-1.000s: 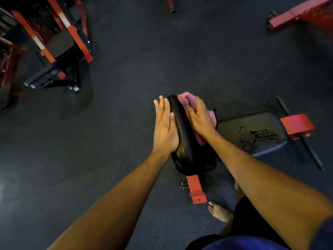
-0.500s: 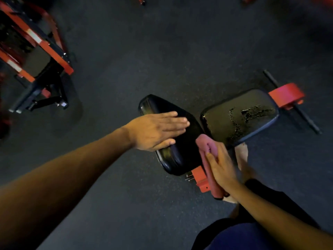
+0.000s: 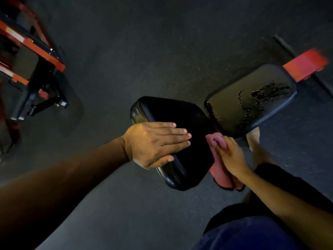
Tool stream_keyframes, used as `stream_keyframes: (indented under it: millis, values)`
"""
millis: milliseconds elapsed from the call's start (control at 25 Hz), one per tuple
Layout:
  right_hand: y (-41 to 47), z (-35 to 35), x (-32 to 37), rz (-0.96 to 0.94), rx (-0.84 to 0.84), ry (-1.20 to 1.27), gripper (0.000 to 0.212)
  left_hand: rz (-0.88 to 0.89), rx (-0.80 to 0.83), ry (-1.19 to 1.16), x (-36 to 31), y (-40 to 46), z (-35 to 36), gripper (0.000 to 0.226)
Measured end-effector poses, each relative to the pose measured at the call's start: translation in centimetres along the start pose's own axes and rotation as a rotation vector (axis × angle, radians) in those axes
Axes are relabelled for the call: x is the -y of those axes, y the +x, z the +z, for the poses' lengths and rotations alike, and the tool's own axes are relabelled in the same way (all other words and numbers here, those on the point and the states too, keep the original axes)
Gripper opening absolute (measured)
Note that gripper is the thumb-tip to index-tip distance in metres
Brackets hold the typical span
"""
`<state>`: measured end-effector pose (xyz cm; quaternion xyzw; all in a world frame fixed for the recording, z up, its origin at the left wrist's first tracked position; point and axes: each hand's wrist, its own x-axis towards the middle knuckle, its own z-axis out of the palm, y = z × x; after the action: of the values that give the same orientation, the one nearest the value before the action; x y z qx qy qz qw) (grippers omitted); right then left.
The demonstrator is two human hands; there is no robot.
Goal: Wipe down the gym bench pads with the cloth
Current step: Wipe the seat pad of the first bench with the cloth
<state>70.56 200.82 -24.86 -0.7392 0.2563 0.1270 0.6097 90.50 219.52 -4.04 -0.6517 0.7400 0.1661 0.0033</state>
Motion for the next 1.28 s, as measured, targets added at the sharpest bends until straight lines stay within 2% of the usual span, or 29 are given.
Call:
stream_keyframes:
  millis: [120, 200, 320, 400, 480, 560, 640, 720, 760, 840, 920, 1000, 1120, 1160, 1200, 1280]
  values:
    - [-0.5, 0.2, 4.4, -0.284, 0.045, 0.06, 0.016, -0.007, -0.007, 0.008, 0.1, 0.0, -0.1, 0.058]
    - [3.2, 1.1, 4.0, -0.333, 0.056, 0.022, 0.024, -0.008, -0.027, 0.011, -0.1, 0.0, 0.1, 0.058]
    - [8.2, 2.1, -1.1, -0.078, 0.041, -0.038, 0.027, -0.014, -0.031, 0.015, -0.1, -0.1, 0.0, 0.058]
    - [7.1, 1.6, -4.3, 0.083, 0.055, -0.067, 0.03, -0.017, -0.028, 0.016, 0.0, 0.1, 0.1, 0.058]
    - [3.4, 1.0, -3.9, 0.172, 0.037, -0.04, 0.026, -0.024, -0.033, 0.022, -0.1, 0.1, 0.0, 0.058]
    - [0.2, 0.7, -1.6, 0.08, -0.024, 0.013, 0.021, -0.02, -0.04, 0.025, -0.2, 0.0, 0.1, 0.058]
    - [0.5, 0.8, 0.2, -0.112, -0.044, 0.023, 0.023, -0.022, -0.041, 0.023, -0.1, 0.0, 0.1, 0.059]
    - [2.8, 0.9, 0.6, -0.249, 0.028, -0.038, 0.024, -0.03, -0.039, 0.023, -0.2, 0.0, 0.0, 0.059]
    - [4.6, 0.5, 0.0, -0.261, 0.062, -0.069, 0.023, -0.047, -0.036, 0.025, -0.3, 0.0, 0.0, 0.06]
    - [8.2, -1.8, -0.4, -0.169, 0.084, -0.053, 0.022, -0.076, -0.025, 0.024, -0.6, 0.1, -0.1, 0.062]
    - [10.1, -2.9, 1.5, -0.166, 0.009, -0.057, 0.041, -0.085, -0.014, 0.024, -0.6, -0.1, -0.1, 0.062]
    - [10.5, -1.1, 5.8, -0.347, -0.009, -0.06, 0.038, -0.081, -0.015, 0.028, -0.3, 0.0, -0.2, 0.062]
    - [11.5, 3.1, 10.4, -0.594, 0.154, 0.024, 0.022, -0.068, 0.003, 0.009, -0.6, 0.1, 0.0, 0.061]
    - [12.9, 4.4, 10.2, -0.601, 0.155, 0.037, 0.02, -0.06, -0.003, -0.001, -0.6, 0.0, 0.0, 0.06]
    - [14.7, 5.2, 9.8, -0.517, 0.175, 0.077, 0.022, -0.053, -0.01, -0.009, -0.4, -0.2, -0.1, 0.06]
    - [18.8, 5.8, 6.9, -0.269, 0.171, 0.079, 0.038, -0.058, -0.041, -0.005, -0.1, 0.0, 0.1, 0.06]
